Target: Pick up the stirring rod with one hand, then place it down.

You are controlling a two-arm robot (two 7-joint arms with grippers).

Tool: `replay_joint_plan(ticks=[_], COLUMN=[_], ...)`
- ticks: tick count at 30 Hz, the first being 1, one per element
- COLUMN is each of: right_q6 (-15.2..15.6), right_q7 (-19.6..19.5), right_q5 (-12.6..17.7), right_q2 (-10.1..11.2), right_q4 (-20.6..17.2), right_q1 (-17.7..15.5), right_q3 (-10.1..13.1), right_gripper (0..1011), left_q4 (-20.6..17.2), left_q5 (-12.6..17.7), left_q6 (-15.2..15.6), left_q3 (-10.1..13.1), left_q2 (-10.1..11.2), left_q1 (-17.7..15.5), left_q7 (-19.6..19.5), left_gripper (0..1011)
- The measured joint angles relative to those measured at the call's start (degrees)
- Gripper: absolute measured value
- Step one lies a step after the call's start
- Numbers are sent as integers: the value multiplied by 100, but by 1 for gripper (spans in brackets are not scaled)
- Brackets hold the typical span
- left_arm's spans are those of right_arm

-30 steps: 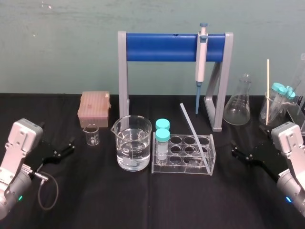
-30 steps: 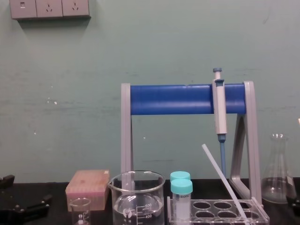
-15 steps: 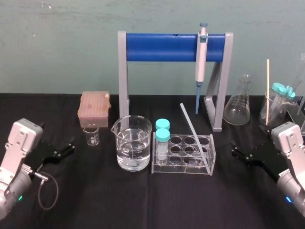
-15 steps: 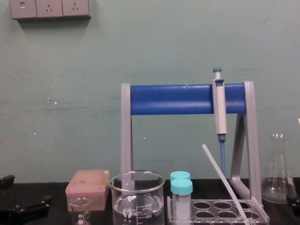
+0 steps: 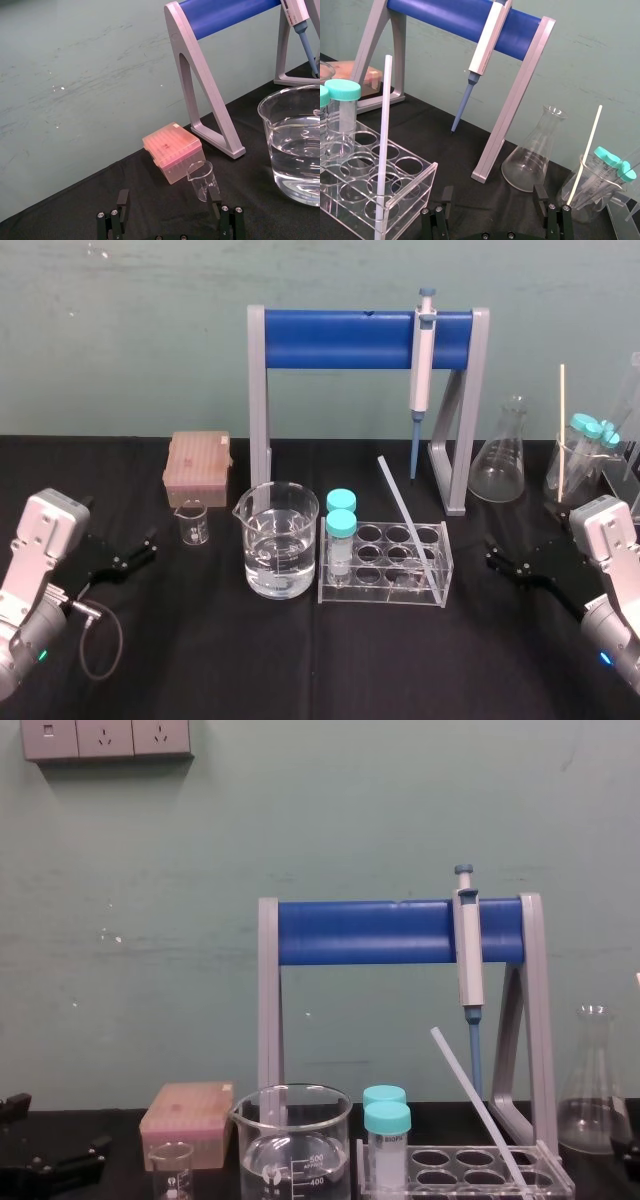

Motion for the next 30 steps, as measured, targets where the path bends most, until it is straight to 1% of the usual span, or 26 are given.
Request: replay_joint_plan(ticks=[11, 15, 19, 22, 23, 28, 29, 30], right_q6=[-11, -154, -343, -415, -447, -560, -572, -572], right_q7=[10, 197, 565, 774, 906, 1388, 1567, 1655], right_q5=[-14, 26, 224, 329, 391, 505, 540, 559], right_q2=[-2, 8, 50, 67, 73, 74, 56, 45], right_q4=[-1, -74, -206, -260, -283, -271, -230, -210], right_q1=[-4, -47, -94, -102, -98, 14, 87, 124], right_q3=[16, 92, 198, 238, 254, 228, 195, 179], right_gripper=[1000, 1000, 1000, 1000, 1000, 1000, 1000, 1000], left_q4=[0, 0, 0, 0, 0, 0, 0, 0], left_q5=[0, 0, 0, 0, 0, 0, 0, 0], left_q6=[0, 0, 0, 0, 0, 0, 0, 0], left_q3=[0, 0, 0, 0, 0, 0, 0, 0], left_q2=[0, 0, 0, 0, 0, 0, 0, 0], left_q1=[0, 0, 0, 0, 0, 0, 0, 0], left_q7=[0, 0, 0, 0, 0, 0, 0, 0], left_gripper=[1000, 1000, 1000, 1000, 1000, 1000, 1000, 1000])
